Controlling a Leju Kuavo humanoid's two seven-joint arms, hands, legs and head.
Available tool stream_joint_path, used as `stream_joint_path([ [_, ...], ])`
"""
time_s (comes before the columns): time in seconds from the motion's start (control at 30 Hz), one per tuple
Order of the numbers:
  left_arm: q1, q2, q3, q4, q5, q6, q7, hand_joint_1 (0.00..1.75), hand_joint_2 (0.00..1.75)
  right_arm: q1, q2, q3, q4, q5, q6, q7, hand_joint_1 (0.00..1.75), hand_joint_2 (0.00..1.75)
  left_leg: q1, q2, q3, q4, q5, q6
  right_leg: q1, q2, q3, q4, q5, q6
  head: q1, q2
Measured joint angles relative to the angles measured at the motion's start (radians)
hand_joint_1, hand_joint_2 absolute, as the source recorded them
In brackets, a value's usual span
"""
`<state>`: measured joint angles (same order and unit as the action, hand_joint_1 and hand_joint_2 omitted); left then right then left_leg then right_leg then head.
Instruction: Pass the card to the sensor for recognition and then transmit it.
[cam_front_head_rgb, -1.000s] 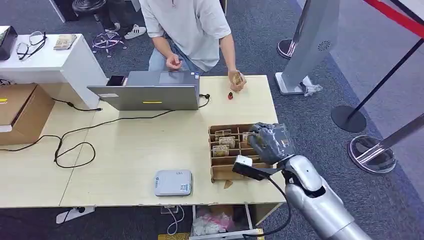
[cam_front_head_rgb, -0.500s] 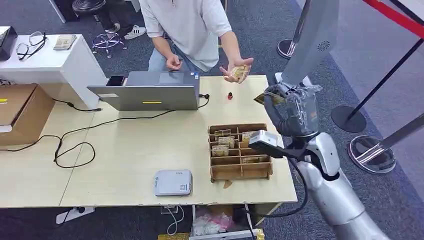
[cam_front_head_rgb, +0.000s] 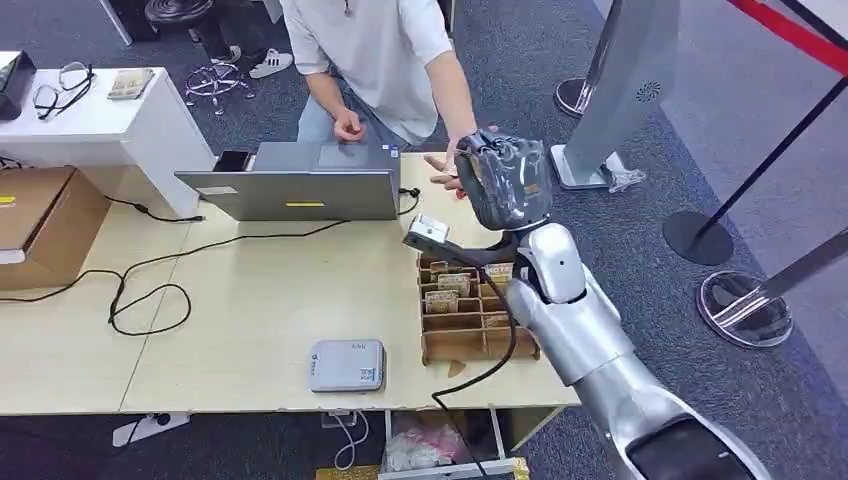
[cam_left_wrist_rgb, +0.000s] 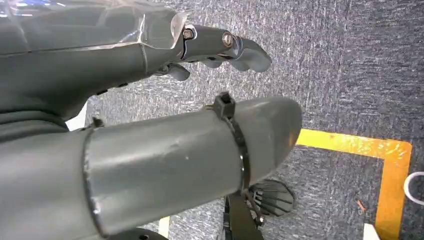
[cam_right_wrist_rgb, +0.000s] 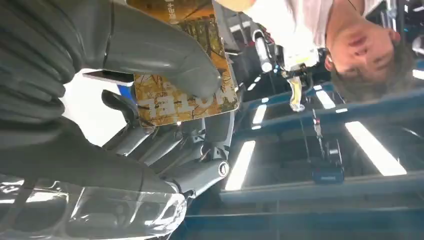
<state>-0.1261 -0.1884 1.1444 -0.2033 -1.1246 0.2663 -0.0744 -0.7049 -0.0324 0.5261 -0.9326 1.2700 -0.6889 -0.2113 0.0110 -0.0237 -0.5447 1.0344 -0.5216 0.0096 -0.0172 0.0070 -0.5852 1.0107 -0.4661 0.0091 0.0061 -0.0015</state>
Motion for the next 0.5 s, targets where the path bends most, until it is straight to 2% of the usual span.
stream_joint_path([
  [0.27,0.003,0.005,-0.003,0.000,0.021,0.001,0.006,0.00,0.00,-0.070,0.095,0.001,0.146,0.023,-0.002,-0.027,1.75,1.75,0.000,0.000,0.000,0.000,0.000,0.000,0.000,0.000,0.000,0.000,0.000,0.000,0.000,0.000],
  [0.3,0.005,0.005,-0.003,0.000,0.025,0.003,0.004,0.00,0.00,-0.078,0.106,0.001,0.164,0.027,-0.003,-0.027,1.33,1.75,0.000,0.000,0.000,0.000,0.000,0.000,0.000,0.000,0.000,0.000,0.000,0.000,0.000,0.000],
  [0.33,0.007,0.005,-0.003,0.000,0.028,0.003,0.001,0.00,0.00,-0.085,0.114,0.001,0.180,0.031,-0.003,-0.027,0.19,1.75,0.000,0.000,0.000,0.000,0.000,0.000,0.000,0.000,0.000,0.000,0.000,0.000,0.000,0.000],
  [0.37,0.008,0.005,-0.003,0.000,0.030,0.004,0.000,0.00,0.00,-0.090,0.122,0.001,0.196,0.034,-0.003,-0.027,0.00,1.75,0.000,0.000,0.000,0.000,0.000,0.000,0.000,0.000,0.000,0.000,0.000,0.000,0.000,0.000],
  [0.5,0.012,0.005,-0.003,0.000,0.040,0.006,-0.002,0.00,0.00,-0.099,0.145,-0.002,0.249,0.037,-0.004,-0.032,0.00,1.75,0.000,0.000,0.000,0.000,0.000,0.000,0.000,0.000,0.000,0.000,0.000,0.000,0.000,0.000],
])
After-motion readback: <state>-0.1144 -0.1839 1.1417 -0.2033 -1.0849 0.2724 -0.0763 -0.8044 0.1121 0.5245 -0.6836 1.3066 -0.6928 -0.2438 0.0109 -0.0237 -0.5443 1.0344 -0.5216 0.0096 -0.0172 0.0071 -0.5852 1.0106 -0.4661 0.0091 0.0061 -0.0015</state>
